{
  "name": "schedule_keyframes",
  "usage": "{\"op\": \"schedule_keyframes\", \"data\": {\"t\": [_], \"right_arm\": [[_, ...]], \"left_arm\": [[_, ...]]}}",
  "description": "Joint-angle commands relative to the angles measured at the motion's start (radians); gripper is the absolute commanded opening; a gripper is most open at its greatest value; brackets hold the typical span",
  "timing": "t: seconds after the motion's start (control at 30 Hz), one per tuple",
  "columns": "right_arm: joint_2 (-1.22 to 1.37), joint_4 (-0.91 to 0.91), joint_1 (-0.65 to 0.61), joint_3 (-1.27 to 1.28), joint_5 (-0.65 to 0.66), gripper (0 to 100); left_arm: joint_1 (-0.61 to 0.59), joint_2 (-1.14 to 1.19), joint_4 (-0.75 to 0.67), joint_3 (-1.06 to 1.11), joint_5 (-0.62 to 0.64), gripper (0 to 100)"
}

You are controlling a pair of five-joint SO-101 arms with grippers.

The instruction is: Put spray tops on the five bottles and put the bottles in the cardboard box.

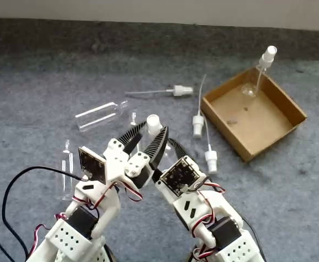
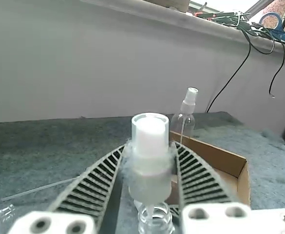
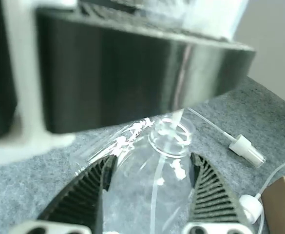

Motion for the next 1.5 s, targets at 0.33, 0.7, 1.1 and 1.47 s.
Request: {"op": "schedule_keyframes", "data": {"t": [0.33, 0.7, 1.1, 1.47], "right_arm": [[-0.025, -0.088, 0.070, 0.097, 0.002, 9.8], [-0.025, -0.108, 0.022, 0.039, 0.026, 9.8], [-0.025, -0.111, -0.062, 0.030, 0.175, 9.8], [-0.025, -0.113, -0.059, 0.031, 0.175, 9.8]], "left_arm": [[0.027, -0.012, 0.009, -0.015, 0.009, 2], [0.025, -0.012, 0.017, -0.062, 0.005, 2], [0.024, -0.013, 0.216, -0.093, 0.003, 2], [0.018, -0.013, 0.218, -0.082, 0.003, 2]]}}
